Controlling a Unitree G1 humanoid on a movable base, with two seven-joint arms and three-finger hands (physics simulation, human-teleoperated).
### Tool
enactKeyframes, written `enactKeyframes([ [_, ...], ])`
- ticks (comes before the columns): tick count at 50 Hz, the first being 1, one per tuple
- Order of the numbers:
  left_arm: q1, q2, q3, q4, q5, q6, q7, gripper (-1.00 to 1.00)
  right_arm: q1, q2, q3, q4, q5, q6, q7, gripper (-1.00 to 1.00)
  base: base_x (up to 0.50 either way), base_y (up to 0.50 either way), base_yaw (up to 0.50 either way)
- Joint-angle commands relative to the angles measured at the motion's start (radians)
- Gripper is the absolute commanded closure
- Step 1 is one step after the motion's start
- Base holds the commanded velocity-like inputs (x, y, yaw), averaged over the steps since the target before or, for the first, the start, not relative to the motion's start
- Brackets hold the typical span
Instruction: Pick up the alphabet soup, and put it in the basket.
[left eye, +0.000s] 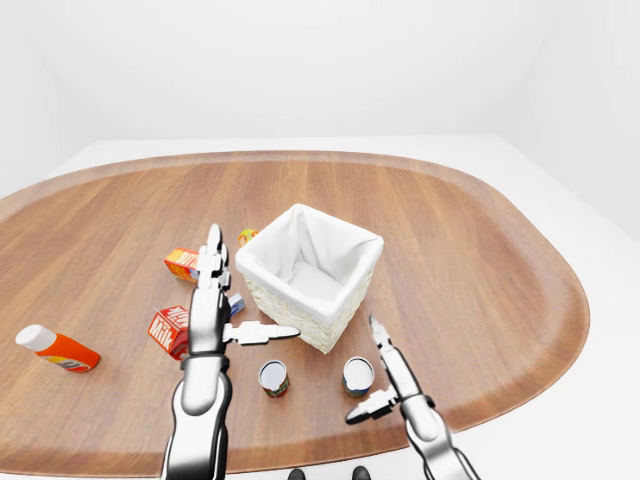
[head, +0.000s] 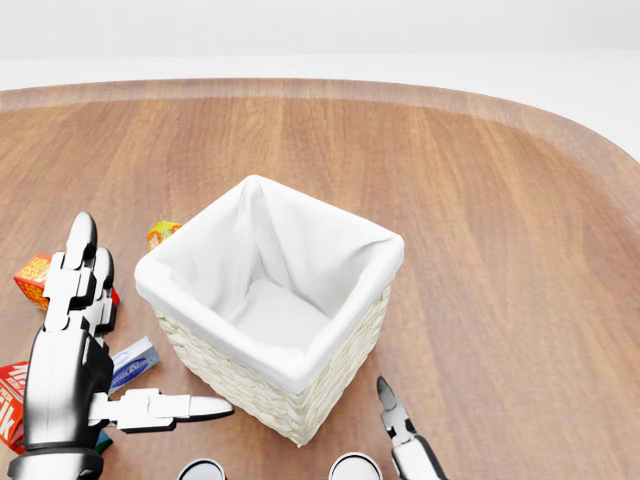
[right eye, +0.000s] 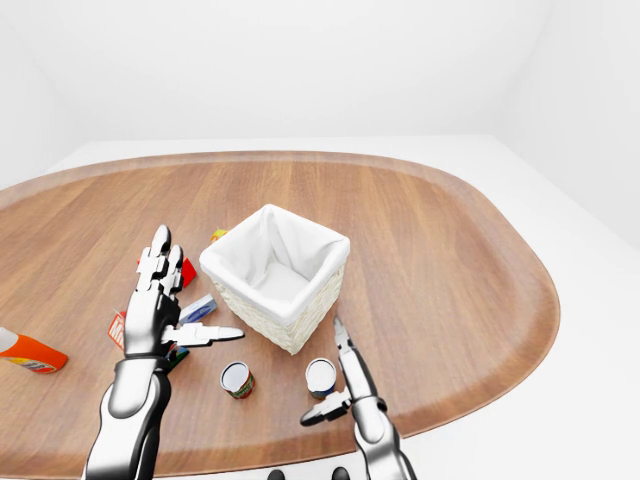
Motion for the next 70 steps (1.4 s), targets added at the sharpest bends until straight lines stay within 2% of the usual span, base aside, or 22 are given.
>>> enactKeyframes([
  [1,0.001,0.0,-0.002,-0.001,0.001,0.001,0.001,-1.0,-0.022,0.005,-0.009,0.057,-0.008,0.0,0.0,-1.0,0.0,0.0,0.0],
  [26,-0.006,0.001,-0.003,0.029,0.006,-0.017,0.005,-1.0,-0.058,0.013,-0.005,0.122,-0.026,0.0,0.025,-1.0,0.0,0.0,0.0],
  [58,-0.006,0.001,-0.003,0.03,0.009,-0.019,0.005,-1.0,-0.068,0.015,-0.006,0.164,-0.036,0.0,0.033,-1.0,0.0,0.0,0.0],
  [59,-0.005,0.001,-0.003,0.029,0.009,-0.018,0.005,-1.0,-0.069,0.015,-0.007,0.166,-0.036,0.0,0.033,-0.94,0.0,0.0,0.0],
  [60,-0.005,0.001,-0.003,0.029,0.009,-0.019,0.005,-1.0,-0.067,0.014,-0.006,0.164,-0.037,0.0,0.036,0.08,0.0,0.0,0.0],
  [61,-0.005,0.001,-0.003,0.03,0.009,-0.02,0.006,-1.0,-0.065,0.014,-0.005,0.161,-0.038,0.0,0.036,0.6,0.0,0.0,0.0],
  [62,-0.005,0.001,-0.003,0.034,0.009,-0.022,0.006,-1.0,-0.06,0.014,-0.003,0.155,-0.038,0.0,0.039,1.0,0.0,0.0,0.0],
  [70,-0.006,0.001,-0.003,0.034,0.009,-0.021,0.006,-1.0,-0.06,0.014,-0.006,0.15,-0.032,0.0,0.044,1.0,0.0,0.0,0.0],
])
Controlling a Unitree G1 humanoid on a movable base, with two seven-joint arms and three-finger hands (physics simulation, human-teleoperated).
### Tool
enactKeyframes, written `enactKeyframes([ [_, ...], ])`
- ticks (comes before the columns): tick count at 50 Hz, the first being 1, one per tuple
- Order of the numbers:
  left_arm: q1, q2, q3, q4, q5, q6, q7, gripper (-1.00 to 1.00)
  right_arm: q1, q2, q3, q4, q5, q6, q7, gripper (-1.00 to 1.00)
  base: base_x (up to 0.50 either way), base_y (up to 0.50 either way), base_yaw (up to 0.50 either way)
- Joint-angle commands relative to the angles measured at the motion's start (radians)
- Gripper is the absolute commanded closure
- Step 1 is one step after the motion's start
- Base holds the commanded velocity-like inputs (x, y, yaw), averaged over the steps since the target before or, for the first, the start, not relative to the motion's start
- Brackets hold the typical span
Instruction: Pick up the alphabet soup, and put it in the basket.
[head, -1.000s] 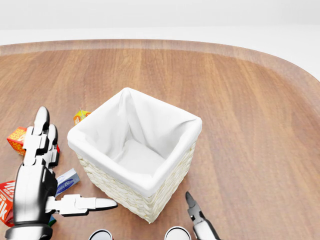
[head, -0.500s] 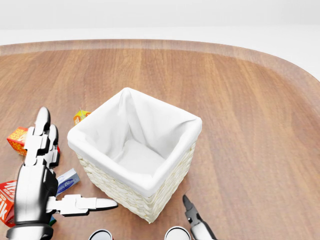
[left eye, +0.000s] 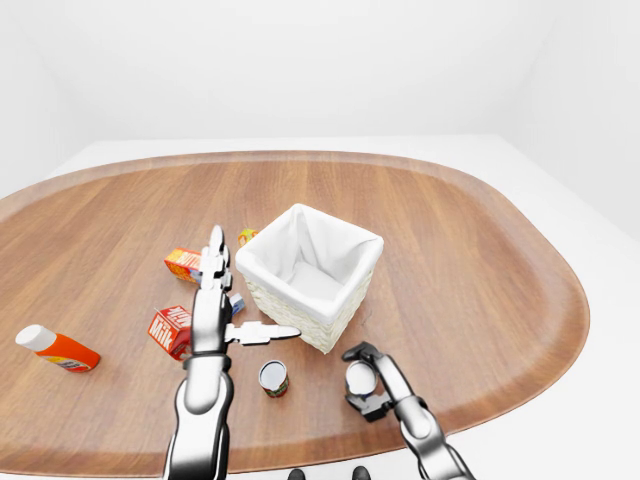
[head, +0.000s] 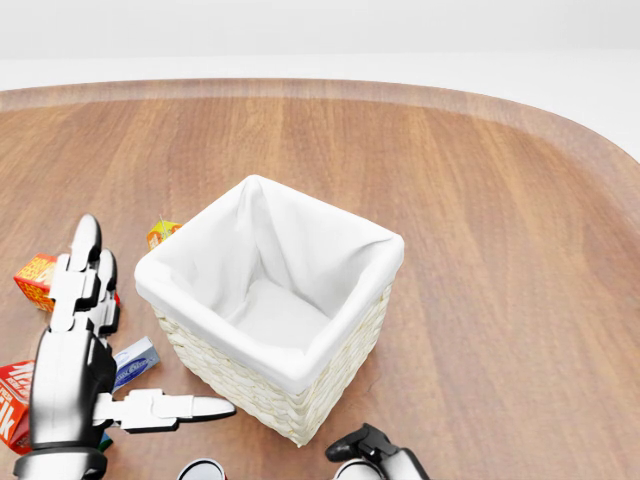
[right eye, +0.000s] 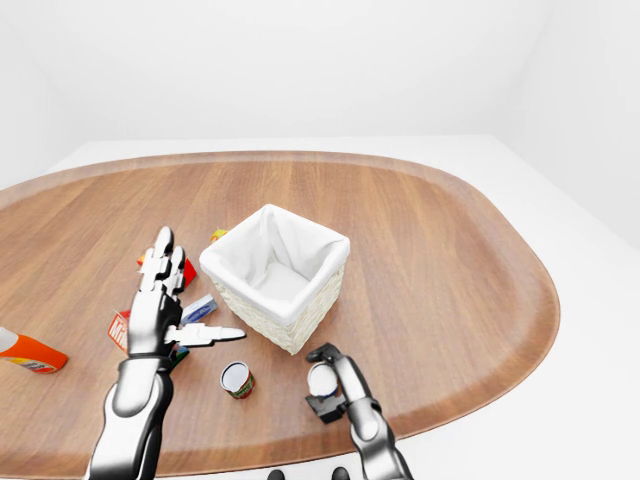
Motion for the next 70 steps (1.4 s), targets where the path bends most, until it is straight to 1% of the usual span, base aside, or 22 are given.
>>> enactKeyframes([
  [1,-0.001,0.0,0.0,-0.001,0.0,0.002,0.0,-1.0,0.001,0.001,-0.003,-0.01,-0.014,0.0,0.007,1.0,0.0,0.0,0.0],
  [19,-0.002,0.0,0.001,0.007,-0.001,-0.003,0.002,-1.0,0.018,-0.001,-0.004,-0.059,0.005,0.0,0.012,1.0,0.0,0.0,0.0],
  [27,-0.002,0.001,0.003,0.004,-0.002,-0.003,0.001,-1.0,0.052,-0.01,-0.002,-0.145,0.011,0.0,0.019,1.0,0.0,0.0,0.0],
  [30,0.001,0.0,0.003,-0.007,-0.003,0.006,0.0,-1.0,0.066,-0.016,-0.005,-0.186,0.017,0.0,0.028,1.0,0.0,0.0,0.0],
  [35,0.001,0.0,0.002,-0.009,-0.001,0.007,0.0,-1.0,0.082,-0.023,-0.015,-0.256,0.033,0.0,0.051,1.0,0.0,0.0,0.0],
  [36,-0.001,0.0,0.003,-0.006,-0.002,0.005,0.0,-1.0,0.089,-0.024,-0.018,-0.285,0.042,0.001,0.062,1.0,0.0,0.0,0.0],
  [37,0.002,0.0,0.002,-0.01,0.0,0.008,0.0,-1.0,0.103,-0.028,-0.023,-0.324,0.05,0.018,0.075,1.0,0.0,0.0,0.0],
  [38,0.001,0.0,0.001,-0.009,0.0,0.007,0.001,-1.0,0.104,-0.029,-0.024,-0.327,0.055,0.02,0.077,1.0,0.0,0.0,0.0],
  [42,0.0,0.0,0.002,-0.009,0.0,0.007,0.001,-1.0,0.106,-0.036,-0.033,-0.329,0.062,0.013,0.083,1.0,0.0,0.0,0.0],
  [45,-0.001,0.0,0.003,-0.007,-0.001,0.007,0.001,-1.0,0.121,-0.037,-0.038,-0.379,0.066,0.036,0.096,1.0,0.0,0.0,0.0],
  [46,-0.001,0.0,0.003,-0.007,-0.001,0.007,0.001,-1.0,0.121,-0.037,-0.038,-0.38,0.066,0.036,0.096,1.0,0.0,0.0,0.0],
  [49,-0.002,0.0,0.003,-0.007,-0.001,0.007,0.0,-1.0,0.122,-0.04,-0.063,-0.433,0.092,0.072,0.114,1.0,0.0,0.0,0.0],
  [51,-0.002,0.0,0.003,-0.007,-0.001,0.007,0.0,-1.0,0.122,-0.04,-0.063,-0.434,0.092,0.073,0.115,1.0,0.0,0.0,0.0],
  [52,-0.002,0.001,0.004,-0.005,-0.002,0.005,0.001,-1.0,0.123,-0.04,-0.076,-0.46,0.106,0.09,0.124,1.0,0.0,0.0,0.0],
  [54,-0.001,0.0,0.003,-0.006,-0.001,0.005,0.001,-1.0,0.126,-0.041,-0.079,-0.479,0.102,0.088,0.121,1.0,0.0,0.0,0.0],
  [59,-0.003,0.001,0.004,0.005,-0.001,-0.003,0.001,-1.0,0.144,-0.038,-0.083,-0.537,0.114,0.114,0.136,1.0,0.0,0.0,0.0],
  [60,-0.003,0.001,0.004,0.007,-0.001,-0.005,0.001,-1.0,0.152,-0.037,-0.083,-0.565,0.116,0.126,0.139,1.0,0.0,0.0,0.0],
  [64,-0.002,0.001,0.004,0.001,-0.001,-0.001,0.001,-1.0,0.155,-0.038,-0.086,-0.586,0.123,0.134,0.14,1.0,0.0,0.0,0.0],
  [66,-0.002,0.001,0.005,0.004,-0.001,-0.003,0.001,-1.0,0.159,-0.038,-0.091,-0.617,0.126,0.147,0.141,1.0,0.0,0.0,0.0],
  [67,-0.001,0.0,0.004,0.003,-0.001,-0.002,0.001,-1.0,0.158,-0.041,-0.092,-0.622,0.119,0.137,0.136,1.0,0.0,0.0,0.0],
  [69,-0.001,0.0,0.002,0.003,0.0,-0.003,0.002,-1.0,0.165,-0.038,-0.096,-0.656,0.126,0.156,0.144,1.0,0.0,0.0,0.0],
  [70,-0.001,0.0,0.002,0.003,0.0,-0.003,0.002,-1.0,0.166,-0.038,-0.096,-0.657,0.126,0.157,0.144,1.0,0.0,0.0,0.0],
])
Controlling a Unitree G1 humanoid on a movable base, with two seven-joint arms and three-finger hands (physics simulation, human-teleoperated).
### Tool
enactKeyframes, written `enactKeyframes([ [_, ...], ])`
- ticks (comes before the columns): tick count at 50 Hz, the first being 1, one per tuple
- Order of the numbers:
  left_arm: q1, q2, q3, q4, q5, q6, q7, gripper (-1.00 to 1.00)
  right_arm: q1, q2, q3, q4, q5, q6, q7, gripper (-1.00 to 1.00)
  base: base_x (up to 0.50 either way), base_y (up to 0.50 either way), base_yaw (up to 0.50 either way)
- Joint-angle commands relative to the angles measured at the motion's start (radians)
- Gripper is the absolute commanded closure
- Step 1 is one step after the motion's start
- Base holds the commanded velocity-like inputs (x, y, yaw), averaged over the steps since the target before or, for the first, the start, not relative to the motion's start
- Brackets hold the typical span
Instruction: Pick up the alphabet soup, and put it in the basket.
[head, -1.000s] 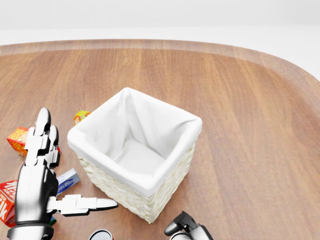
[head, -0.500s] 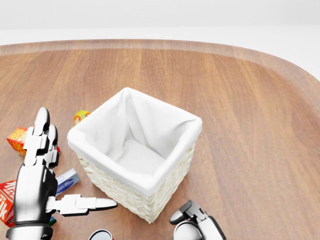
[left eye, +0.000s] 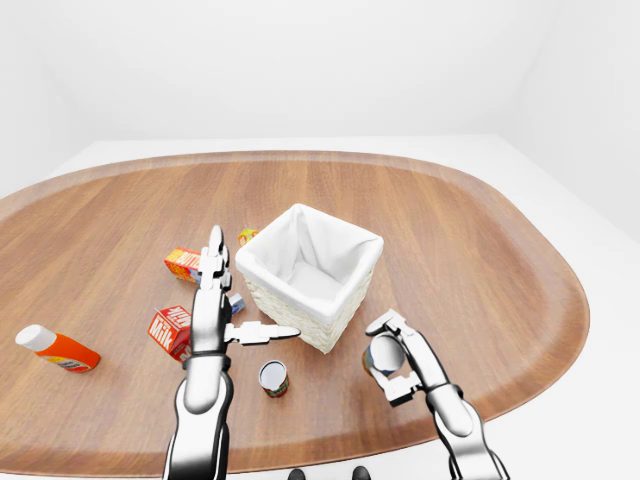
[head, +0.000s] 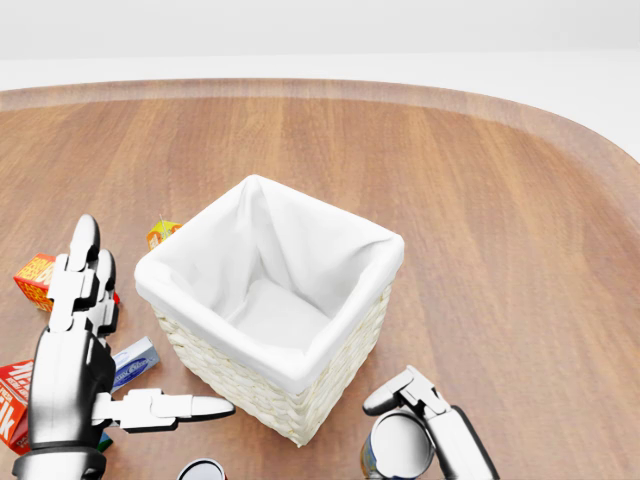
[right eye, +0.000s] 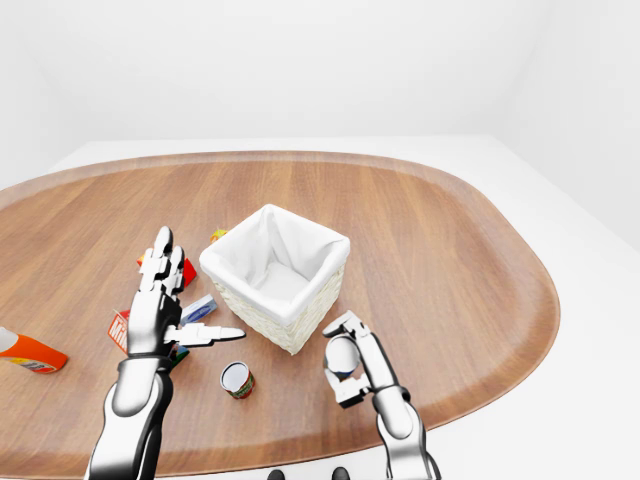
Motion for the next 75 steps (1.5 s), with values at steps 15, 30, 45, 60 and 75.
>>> enactKeyframes([
  [15,0.001,-0.001,-0.004,0.0,0.004,0.0,0.004,-1.0,0.023,0.019,-0.069,-0.341,0.132,0.064,0.017,1.0,0.0,0.0,0.0],
  [30,0.0,0.0,-0.003,0.004,0.004,-0.002,0.004,-1.0,0.02,0.028,-0.083,-0.439,0.213,0.064,0.006,1.0,0.0,0.0,0.0],
  [45,-0.006,0.001,-0.001,0.017,0.006,-0.01,0.005,-1.0,-0.034,0.036,-0.106,-0.602,0.277,0.064,-0.013,1.0,0.0,0.0,0.0],
  [60,-0.006,0.0,-0.005,0.031,0.009,-0.018,0.008,-1.0,-0.091,0.031,-0.069,-0.69,0.258,0.064,-0.045,1.0,0.0,0.0,0.0],
  [75,-0.008,0.0,-0.004,0.036,0.007,-0.019,0.007,-1.0,-0.294,0.038,-0.026,-0.698,0.221,0.064,-0.102,1.0,0.0,0.0,0.0],
])
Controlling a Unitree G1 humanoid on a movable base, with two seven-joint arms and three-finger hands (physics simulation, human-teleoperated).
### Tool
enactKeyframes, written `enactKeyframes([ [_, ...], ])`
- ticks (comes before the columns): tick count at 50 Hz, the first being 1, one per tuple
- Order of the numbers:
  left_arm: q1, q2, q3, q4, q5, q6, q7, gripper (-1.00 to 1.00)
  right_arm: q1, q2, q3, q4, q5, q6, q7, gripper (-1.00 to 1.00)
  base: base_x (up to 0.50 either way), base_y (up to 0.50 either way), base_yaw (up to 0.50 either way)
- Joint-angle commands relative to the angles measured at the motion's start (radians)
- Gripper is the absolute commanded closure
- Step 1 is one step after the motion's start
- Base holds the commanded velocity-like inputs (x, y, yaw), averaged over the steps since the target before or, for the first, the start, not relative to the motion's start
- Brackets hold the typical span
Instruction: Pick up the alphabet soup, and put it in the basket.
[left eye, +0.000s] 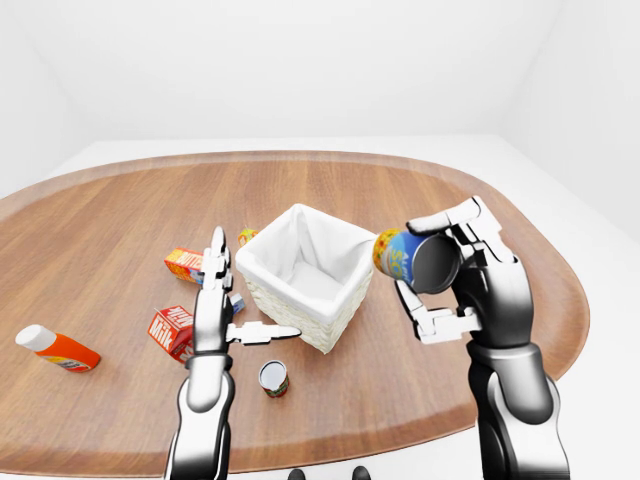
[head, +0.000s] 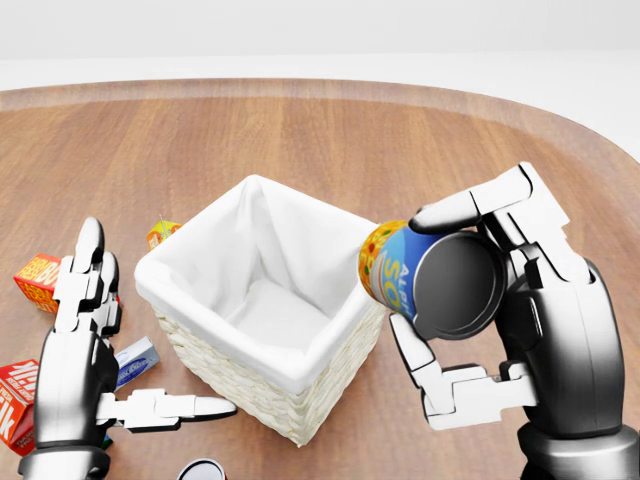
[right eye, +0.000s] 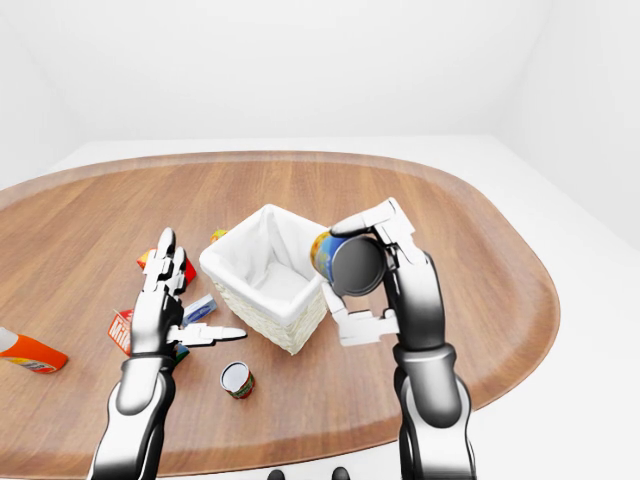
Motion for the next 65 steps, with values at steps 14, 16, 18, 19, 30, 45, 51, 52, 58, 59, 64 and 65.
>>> enactKeyframes([
  [14,-0.002,0.0,0.0,0.006,-0.003,-0.002,0.0,-1.0,-0.233,0.026,0.064,0.092,-0.028,0.0,-0.096,1.0,0.0,0.0,0.0],
  [16,-0.001,0.0,-0.001,0.004,-0.001,-0.002,0.001,-1.0,-0.232,0.027,0.069,0.109,-0.034,0.0,-0.097,1.0,0.0,0.0,0.0],
  [18,-0.005,0.001,0.001,0.016,-0.002,-0.008,0.001,-1.0,-0.248,0.032,0.073,0.16,-0.045,0.0,-0.102,1.0,0.0,0.0,0.0],
  [19,-0.006,0.001,0.001,0.016,-0.002,-0.008,0.001,-1.0,-0.254,0.034,0.074,0.162,-0.048,0.0,-0.103,1.0,0.0,0.0,0.0],
  [30,-0.005,0.001,0.002,0.021,-0.002,-0.013,0.0,-1.0,-0.349,0.034,0.062,0.315,-0.097,0.0,-0.122,1.0,0.0,0.0,0.0],
  [45,-0.008,0.002,0.004,0.023,-0.004,-0.014,-0.001,-1.0,-0.443,0.062,0.055,0.511,-0.11,0.0,-0.145,1.0,0.0,0.0,0.0],
  [51,-0.007,0.002,0.004,0.021,-0.004,-0.012,-0.002,-1.0,-0.467,0.068,0.059,0.583,-0.121,0.0,-0.149,1.0,0.0,0.0,0.0],
  [52,-0.007,0.002,0.004,0.022,-0.005,-0.013,-0.002,-1.0,-0.471,0.069,0.058,0.587,-0.122,0.0,-0.148,1.0,0.0,0.0,0.0],
  [58,-0.005,0.001,0.003,0.015,-0.005,-0.006,-0.003,-1.0,-0.517,0.071,0.061,0.702,-0.146,0.0,-0.149,1.0,0.0,0.0,0.0],
  [59,-0.007,0.001,0.003,0.024,-0.004,-0.012,-0.001,-1.0,-0.525,0.071,0.058,0.723,-0.15,0.0,-0.148,1.0,0.0,0.0,0.0],
  [64,-0.007,0.002,0.003,0.023,-0.005,-0.011,-0.002,-1.0,-0.539,0.073,0.067,0.776,-0.176,0.0,-0.13,1.0,0.0,0.0,0.0],
  [65,-0.007,0.002,0.003,0.025,-0.005,-0.012,-0.002,-1.0,-0.542,0.074,0.066,0.782,-0.183,0.0,-0.129,1.0,0.0,0.0,0.0],
])
